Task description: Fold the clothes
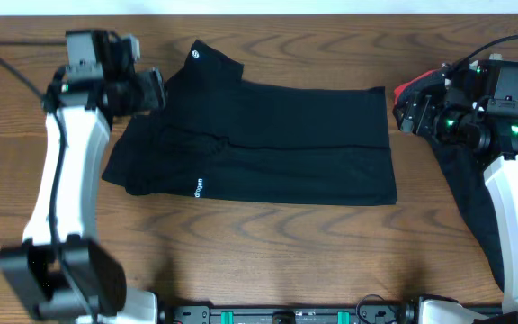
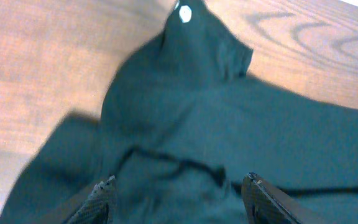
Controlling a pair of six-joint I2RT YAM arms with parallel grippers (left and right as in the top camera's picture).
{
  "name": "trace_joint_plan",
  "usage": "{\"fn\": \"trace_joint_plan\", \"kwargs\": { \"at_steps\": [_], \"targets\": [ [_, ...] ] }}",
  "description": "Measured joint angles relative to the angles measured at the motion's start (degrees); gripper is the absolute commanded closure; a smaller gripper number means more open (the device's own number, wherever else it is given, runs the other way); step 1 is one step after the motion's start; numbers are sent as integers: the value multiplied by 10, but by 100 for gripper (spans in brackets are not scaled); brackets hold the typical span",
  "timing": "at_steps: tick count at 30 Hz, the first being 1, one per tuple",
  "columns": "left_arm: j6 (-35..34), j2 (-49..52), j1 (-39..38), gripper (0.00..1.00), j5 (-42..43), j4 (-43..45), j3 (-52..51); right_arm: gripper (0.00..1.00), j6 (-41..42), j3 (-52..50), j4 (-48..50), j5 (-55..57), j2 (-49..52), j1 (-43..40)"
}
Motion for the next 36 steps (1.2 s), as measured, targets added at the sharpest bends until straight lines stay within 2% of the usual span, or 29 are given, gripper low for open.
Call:
{"fn": "trace_joint_plan", "kwargs": {
  "at_steps": [8, 15, 24, 33, 36],
  "targets": [
    [38, 222, -13, 30, 20, 31, 191, 22, -2, 0, -24, -23, 0, 0],
    [64, 344, -56, 29, 4, 171, 218, 25, -4, 0, -58, -26, 0, 0],
    [94, 395, -106, 29, -89, 276, 218, 28, -4, 0, -103, -26, 0, 0],
    [105, 427, -105, 30, -150, 312, 218, 30, -4, 0, -126, -26, 0, 0],
    [105, 435, -103, 34, -155, 320, 218, 30, -4, 0, -127, -26, 0, 0]
  ]
}}
